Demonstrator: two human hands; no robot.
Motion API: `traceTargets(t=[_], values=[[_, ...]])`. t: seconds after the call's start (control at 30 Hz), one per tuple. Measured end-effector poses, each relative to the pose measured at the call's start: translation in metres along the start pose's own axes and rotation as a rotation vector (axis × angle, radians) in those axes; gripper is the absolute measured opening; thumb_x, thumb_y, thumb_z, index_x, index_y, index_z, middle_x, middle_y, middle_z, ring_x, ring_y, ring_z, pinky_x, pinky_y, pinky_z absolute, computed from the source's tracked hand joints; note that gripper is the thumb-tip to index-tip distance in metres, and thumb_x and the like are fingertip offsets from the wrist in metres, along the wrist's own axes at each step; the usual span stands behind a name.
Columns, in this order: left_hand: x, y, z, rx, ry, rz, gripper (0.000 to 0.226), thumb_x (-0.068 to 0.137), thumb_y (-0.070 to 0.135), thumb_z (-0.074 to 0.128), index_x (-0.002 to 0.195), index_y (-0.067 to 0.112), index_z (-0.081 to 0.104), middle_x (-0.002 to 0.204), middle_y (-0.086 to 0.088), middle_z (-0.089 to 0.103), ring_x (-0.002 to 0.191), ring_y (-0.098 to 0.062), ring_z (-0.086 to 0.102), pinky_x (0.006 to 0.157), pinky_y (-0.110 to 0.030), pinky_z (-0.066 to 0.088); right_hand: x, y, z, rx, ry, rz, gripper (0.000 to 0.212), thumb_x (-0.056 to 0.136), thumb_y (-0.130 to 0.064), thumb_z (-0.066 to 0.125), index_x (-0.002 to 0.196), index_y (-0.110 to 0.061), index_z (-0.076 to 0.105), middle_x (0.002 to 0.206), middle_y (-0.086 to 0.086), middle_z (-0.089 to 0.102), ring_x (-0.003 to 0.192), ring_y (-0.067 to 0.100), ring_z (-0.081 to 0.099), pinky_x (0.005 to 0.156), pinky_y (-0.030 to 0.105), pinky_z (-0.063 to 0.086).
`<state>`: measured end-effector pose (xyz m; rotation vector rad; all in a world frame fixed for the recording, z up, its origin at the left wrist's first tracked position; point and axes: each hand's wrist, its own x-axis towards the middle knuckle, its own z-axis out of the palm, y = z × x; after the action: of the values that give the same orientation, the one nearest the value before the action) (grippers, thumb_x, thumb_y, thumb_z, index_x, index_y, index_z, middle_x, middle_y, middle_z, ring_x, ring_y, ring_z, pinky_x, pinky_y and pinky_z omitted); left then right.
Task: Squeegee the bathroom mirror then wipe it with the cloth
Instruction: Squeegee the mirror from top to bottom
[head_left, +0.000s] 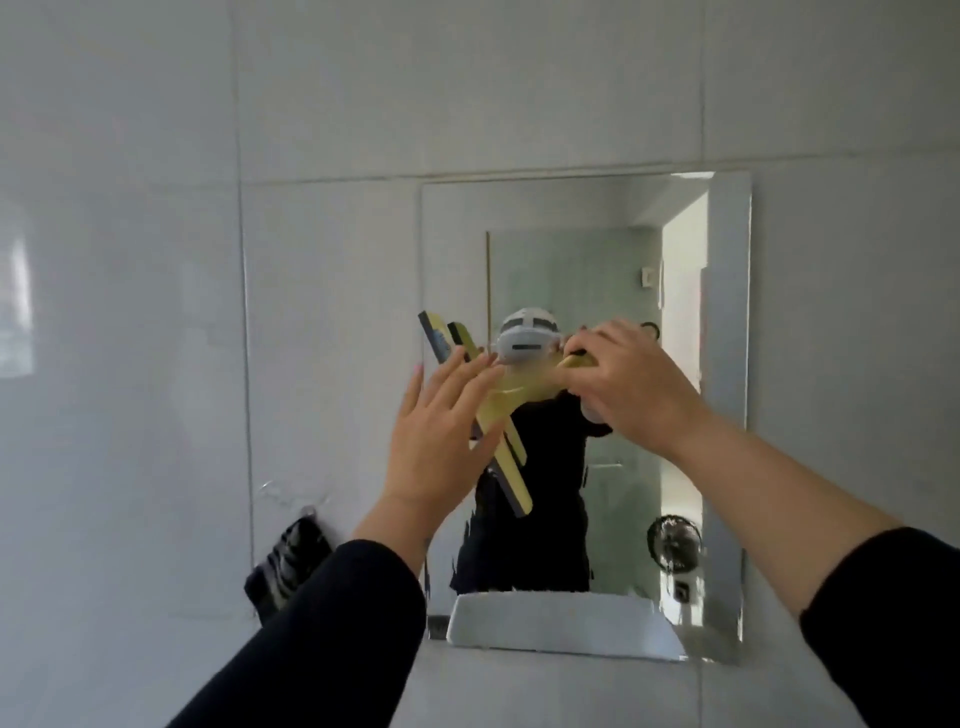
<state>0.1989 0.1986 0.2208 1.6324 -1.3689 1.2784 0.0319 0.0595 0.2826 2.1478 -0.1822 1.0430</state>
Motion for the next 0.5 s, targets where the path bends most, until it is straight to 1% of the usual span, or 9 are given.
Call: traceTargets(t=[0.03, 0.1, 0.17, 0.23, 0.27, 0.33, 0.37, 0.43, 0.5], values=[[0.003, -0.009, -0.001, 0.001, 0.042, -0.063, 0.047, 0.091, 0.036, 0.054, 0.135, 0.027, 0.043, 0.143, 0.008, 0.047, 0.14, -0.014, 0.031, 0.116, -0.048, 0.022, 0.013, 0.007, 0.0, -0.039, 0.039, 0.017, 0.044, 0.074, -0.011, 0.079, 0.111, -0.032, 0.071, 0.098, 0.011, 0.067, 0.088, 0.033, 0.061, 0.089, 0.051, 0.047], [0.002, -0.027, 0.003, -0.014, 0.077, -0.201, 0.045, 0.094, 0.036, 0.043, 0.138, 0.028, 0.036, 0.146, 0.008, 0.042, 0.141, -0.013, 0.028, 0.115, -0.045, 0.024, 0.042, 0.021, -0.001, -0.083, 0.127, 0.092, 0.049, 0.074, -0.007, 0.077, 0.113, -0.036, 0.069, 0.098, 0.011, 0.064, 0.087, 0.033, 0.057, 0.086, 0.053, 0.045], [-0.003, -0.042, 0.013, -0.014, 0.022, -0.281, 0.046, 0.093, 0.035, 0.039, 0.138, 0.028, 0.035, 0.147, 0.006, 0.04, 0.14, -0.014, 0.029, 0.113, -0.044, 0.029, 0.071, 0.029, -0.007, -0.077, 0.201, 0.173, 0.053, 0.079, -0.008, 0.072, 0.121, -0.04, 0.064, 0.097, 0.012, 0.062, 0.086, 0.034, 0.056, 0.079, 0.049, 0.043], [-0.006, -0.048, 0.026, -0.017, -0.076, -0.31, 0.05, 0.091, 0.033, 0.044, 0.139, 0.033, 0.027, 0.152, 0.007, 0.032, 0.142, -0.016, 0.025, 0.114, -0.044, 0.028, 0.1, 0.029, -0.013, -0.072, 0.179, 0.237, 0.052, 0.09, -0.018, 0.06, 0.132, -0.047, 0.051, 0.104, 0.011, 0.057, 0.093, 0.032, 0.051, 0.077, 0.041, 0.034], [-0.006, -0.049, 0.033, -0.024, -0.111, -0.312, 0.052, 0.092, 0.034, 0.045, 0.139, 0.037, 0.023, 0.154, 0.008, 0.025, 0.143, -0.016, 0.021, 0.115, -0.043, 0.025, 0.113, 0.03, -0.013, -0.077, 0.144, 0.253, 0.05, 0.095, -0.025, 0.051, 0.137, -0.05, 0.042, 0.109, 0.01, 0.052, 0.099, 0.031, 0.047, 0.078, 0.04, 0.03], [-0.002, -0.047, 0.046, -0.043, -0.133, -0.298, 0.053, 0.095, 0.044, 0.041, 0.142, 0.039, 0.017, 0.158, 0.01, 0.01, 0.146, -0.014, 0.009, 0.119, -0.042, 0.015, 0.138, 0.032, -0.009, -0.062, 0.093, 0.29, 0.05, 0.099, -0.032, 0.039, 0.142, -0.055, 0.027, 0.116, 0.008, 0.046, 0.104, 0.03, 0.041, 0.082, 0.04, 0.03], [0.001, -0.045, 0.053, -0.049, -0.139, -0.29, 0.055, 0.096, 0.049, 0.037, 0.145, 0.039, 0.015, 0.159, 0.01, 0.002, 0.147, -0.013, 0.003, 0.119, -0.041, 0.008, 0.148, 0.031, -0.008, -0.054, 0.083, 0.309, 0.051, 0.1, -0.032, 0.037, 0.143, -0.056, 0.023, 0.117, 0.008, 0.044, 0.105, 0.029, 0.04, 0.083, 0.041, 0.031], [0.007, -0.043, 0.063, -0.033, -0.159, -0.271, 0.064, 0.095, 0.054, 0.034, 0.148, 0.036, 0.004, 0.159, 0.008, -0.013, 0.146, -0.013, -0.011, 0.115, -0.036, -0.005, 0.166, 0.03, -0.001, -0.061, 0.069, 0.325, 0.054, 0.101, -0.028, 0.034, 0.143, -0.057, 0.017, 0.118, 0.008, 0.042, 0.107, 0.029, 0.038, 0.086, 0.043, 0.033], [0.013, -0.042, 0.071, 0.001, -0.176, -0.26, 0.075, 0.093, 0.056, 0.037, 0.149, 0.033, -0.006, 0.156, 0.004, -0.024, 0.144, -0.016, -0.022, 0.111, -0.035, -0.011, 0.178, 0.031, 0.003, -0.072, 0.053, 0.333, 0.055, 0.101, -0.027, 0.032, 0.143, -0.058, 0.013, 0.118, 0.009, 0.041, 0.108, 0.029, 0.037, 0.086, 0.044, 0.033]])
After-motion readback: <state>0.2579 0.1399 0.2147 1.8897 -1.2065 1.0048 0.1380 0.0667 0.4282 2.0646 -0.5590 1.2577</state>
